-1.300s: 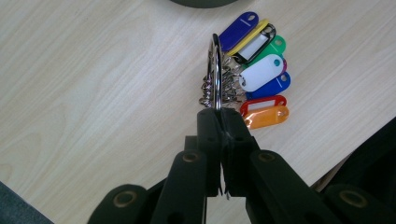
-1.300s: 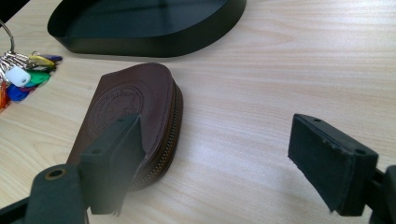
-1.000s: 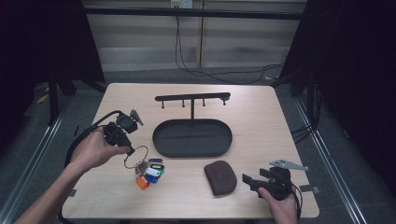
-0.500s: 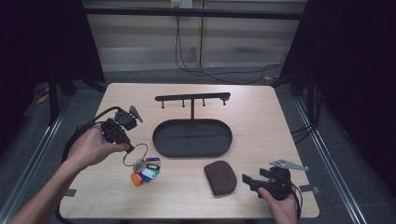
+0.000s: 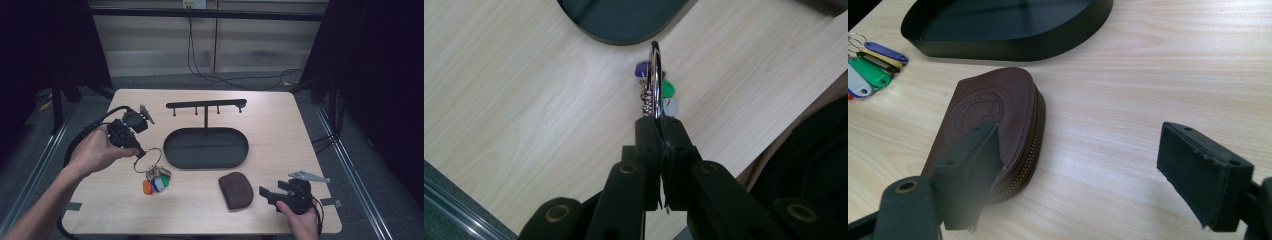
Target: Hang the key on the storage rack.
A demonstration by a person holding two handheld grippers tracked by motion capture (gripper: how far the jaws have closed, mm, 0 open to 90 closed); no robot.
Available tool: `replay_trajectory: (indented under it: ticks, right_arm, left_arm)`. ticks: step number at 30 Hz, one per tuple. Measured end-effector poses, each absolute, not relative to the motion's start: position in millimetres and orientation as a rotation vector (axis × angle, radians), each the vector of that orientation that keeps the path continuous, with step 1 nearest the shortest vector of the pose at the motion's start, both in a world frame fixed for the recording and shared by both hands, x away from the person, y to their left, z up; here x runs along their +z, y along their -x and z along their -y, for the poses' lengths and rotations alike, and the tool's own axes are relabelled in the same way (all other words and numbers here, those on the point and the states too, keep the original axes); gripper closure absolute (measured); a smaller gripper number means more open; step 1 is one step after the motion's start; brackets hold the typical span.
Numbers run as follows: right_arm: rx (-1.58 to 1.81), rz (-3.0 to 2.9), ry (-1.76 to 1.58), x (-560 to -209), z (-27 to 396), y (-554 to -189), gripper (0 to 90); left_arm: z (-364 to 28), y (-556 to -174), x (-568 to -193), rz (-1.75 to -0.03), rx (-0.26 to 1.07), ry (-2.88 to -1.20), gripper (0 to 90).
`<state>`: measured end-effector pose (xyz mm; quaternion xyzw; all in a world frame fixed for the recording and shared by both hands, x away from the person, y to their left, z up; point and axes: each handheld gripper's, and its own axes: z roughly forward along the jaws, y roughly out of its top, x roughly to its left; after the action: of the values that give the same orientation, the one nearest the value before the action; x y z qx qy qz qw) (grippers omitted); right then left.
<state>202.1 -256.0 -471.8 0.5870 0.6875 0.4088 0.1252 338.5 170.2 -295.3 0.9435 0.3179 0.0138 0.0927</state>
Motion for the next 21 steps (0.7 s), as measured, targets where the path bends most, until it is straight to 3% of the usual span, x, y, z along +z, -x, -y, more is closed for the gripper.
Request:
replay_trajectory:
  ticks: [21]
  right_arm:
    - [1.205,-2.007,-1.71,-472.1,256.0,-202.4,17.6]
  left_arm:
    - [-160.8,-350.0,-266.5,-0.963,0.036,-2.805,87.9]
